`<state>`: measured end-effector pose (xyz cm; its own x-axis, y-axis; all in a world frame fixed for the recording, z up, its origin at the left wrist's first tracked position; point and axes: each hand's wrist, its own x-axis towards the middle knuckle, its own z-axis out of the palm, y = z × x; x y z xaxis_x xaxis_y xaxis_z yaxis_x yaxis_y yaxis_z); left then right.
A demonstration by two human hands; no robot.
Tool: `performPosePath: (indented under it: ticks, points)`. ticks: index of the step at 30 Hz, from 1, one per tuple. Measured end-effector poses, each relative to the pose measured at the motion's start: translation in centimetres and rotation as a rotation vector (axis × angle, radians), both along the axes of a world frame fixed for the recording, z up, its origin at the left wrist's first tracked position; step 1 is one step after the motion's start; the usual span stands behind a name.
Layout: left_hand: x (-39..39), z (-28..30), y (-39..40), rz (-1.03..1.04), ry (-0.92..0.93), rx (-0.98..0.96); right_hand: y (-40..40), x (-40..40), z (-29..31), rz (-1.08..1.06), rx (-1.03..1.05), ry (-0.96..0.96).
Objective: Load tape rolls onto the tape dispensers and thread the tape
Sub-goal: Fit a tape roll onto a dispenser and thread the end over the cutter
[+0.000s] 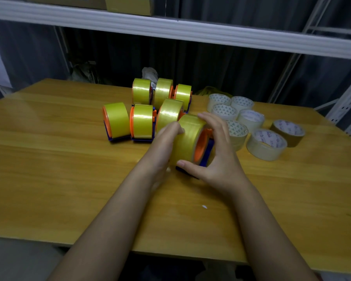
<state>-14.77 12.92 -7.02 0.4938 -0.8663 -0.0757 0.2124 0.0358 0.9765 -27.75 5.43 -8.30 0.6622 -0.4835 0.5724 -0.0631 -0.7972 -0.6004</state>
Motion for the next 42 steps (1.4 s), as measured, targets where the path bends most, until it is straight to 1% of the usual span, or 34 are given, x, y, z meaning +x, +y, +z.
performPosePath:
  ticks: [3, 5, 7, 12, 15, 19, 20, 23, 26, 30, 32, 35, 39, 42]
  points:
    - [-0.1, 0.1, -0.1, -0.011, 0.012, -0.014, 0.1, 0.0, 0.0, 0.013, 0.158, 0.013]
    - [-0.1, 0.1, 0.1, -0.024, 0.019, -0.024, 0.0, 0.0, -0.1, 0.02, 0.185, 0.087]
    - [-0.2, 0.2, 0.2, -0.03, -0.005, -0.028, 0.0, 0.0, 0.0, 0.025, 0.209, 0.106]
    - [0.1, 0.2, 0.2, -0.02, -0.093, -0.04, 0.2, 0.0, 0.2, -0.028, 0.251, 0.077]
    - [-0.2, 0.5, 0.4, -0.039, -0.124, -0.062, 0.1, 0.2, 0.1, -0.045, 0.362, 0.052]
    - [-0.5, 0.5, 0.5, -0.074, -0.162, -0.079, 0.3, 0.5, 0.2, 0.027, 0.587, -0.046]
    - [-0.6, 0.6, 0.6, -0.079, -0.169, -0.081, 0.3, 0.5, 0.3, 0.035, 0.606, -0.047]
    - [-0.8, 0.9, 0.7, -0.041, -0.162, -0.096, 0.0, 0.2, 0.1, 0.04, 0.518, 0.061]
    - [-0.4, 1.1, 0.7, 0.01, -0.173, -0.093, -0.1, 0.1, -0.2, 0.104, 0.42, 0.126]
    - [-0.3, 0.7, 0.7, -0.022, -0.155, -0.16, 0.1, 0.1, 0.2, 0.024, 0.379, 0.093]
    - [-0.3, 1.2, 0.5, -0.017, -0.173, -0.152, 0.3, 0.1, 0.4, -0.013, 0.403, 0.084]
    - [-0.5, 1.8, 0.4, -0.093, -0.267, -0.125, 0.5, 0.3, 0.6, 0.01, 0.539, 0.026]
    - [-1.3, 1.5, 1.5, -0.164, -0.312, -0.251, 0.2, 0.7, 0.5, -0.031, 0.729, 0.02]
    - [-1.3, 0.9, 1.7, -0.228, -0.379, -0.286, -0.1, 0.8, 0.5, -0.011, 0.822, 0.007]
